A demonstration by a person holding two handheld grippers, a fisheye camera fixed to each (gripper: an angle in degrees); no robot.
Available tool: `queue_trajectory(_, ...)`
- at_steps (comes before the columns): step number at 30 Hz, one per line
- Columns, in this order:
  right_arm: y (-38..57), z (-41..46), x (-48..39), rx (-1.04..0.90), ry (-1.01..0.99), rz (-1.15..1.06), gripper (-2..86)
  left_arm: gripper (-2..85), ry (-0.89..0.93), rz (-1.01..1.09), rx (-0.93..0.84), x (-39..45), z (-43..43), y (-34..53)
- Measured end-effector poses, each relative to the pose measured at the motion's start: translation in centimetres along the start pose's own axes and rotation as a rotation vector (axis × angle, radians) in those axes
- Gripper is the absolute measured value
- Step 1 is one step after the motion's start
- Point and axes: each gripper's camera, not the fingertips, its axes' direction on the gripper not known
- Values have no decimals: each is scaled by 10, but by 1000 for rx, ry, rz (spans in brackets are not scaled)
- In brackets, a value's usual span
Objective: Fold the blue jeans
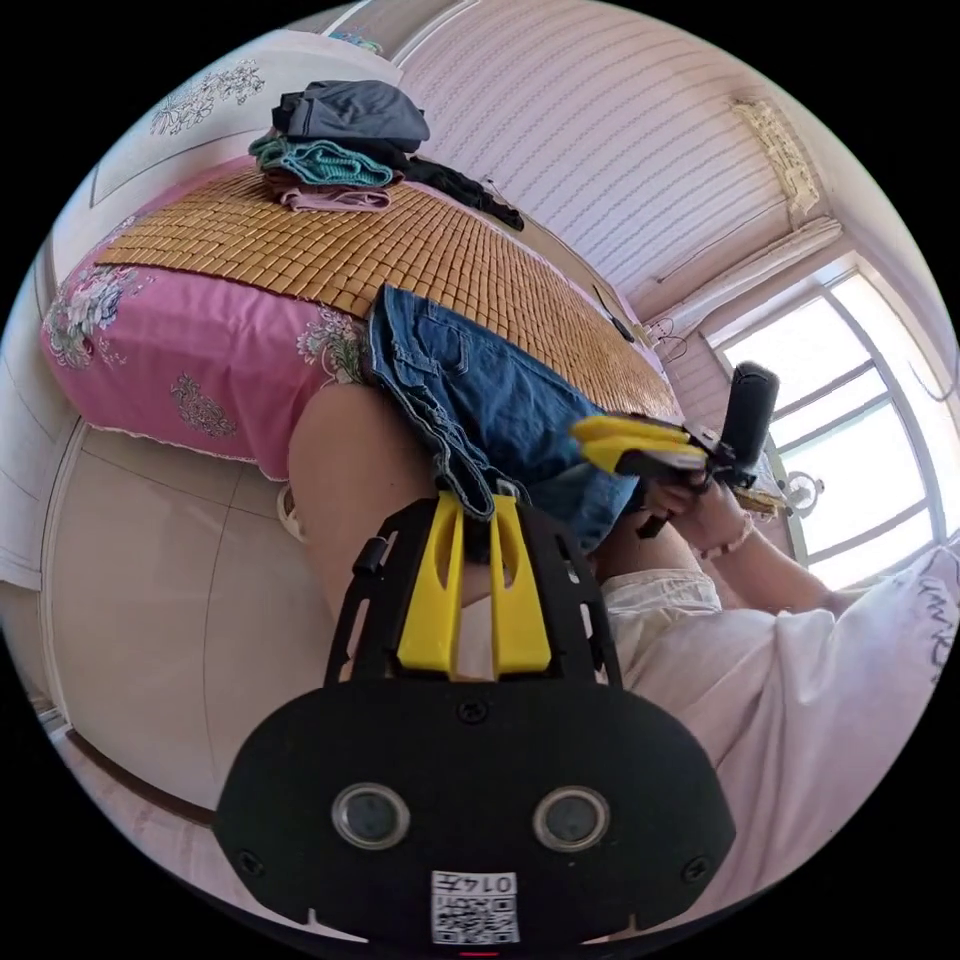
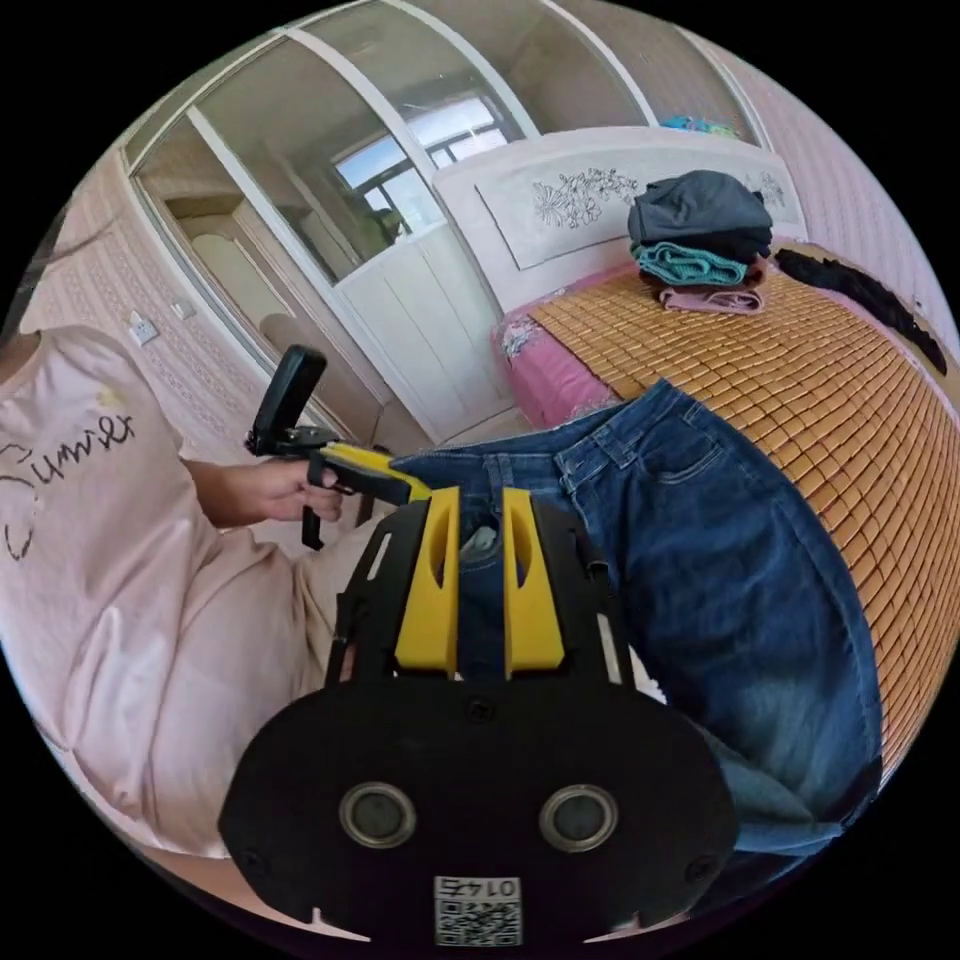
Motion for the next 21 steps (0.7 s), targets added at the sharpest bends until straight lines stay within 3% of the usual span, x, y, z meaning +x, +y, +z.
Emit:
queue_trajectory(6, -54, 3, 26, -113, 214, -35, 177, 37, 144, 51, 118, 13, -82, 24)
queue_trajectory(10, -72, 52, 40, -306, 248, -54, 189, 37, 67, 34, 132, 6, -126, 54)
queue_trajectory(14, -58, 128, 45, -650, 363, -61, 155, 37, 43, -166, 70, -19, -117, 100)
queue_trajectory(16, -52, 125, 25, -578, 515, -182, 100, 36, 79, -233, 101, -24, -114, 114)
queue_trajectory(21, -35, 106, 4, -556, 505, -154, 32, 34, 74, -231, 138, -11, -124, 122)
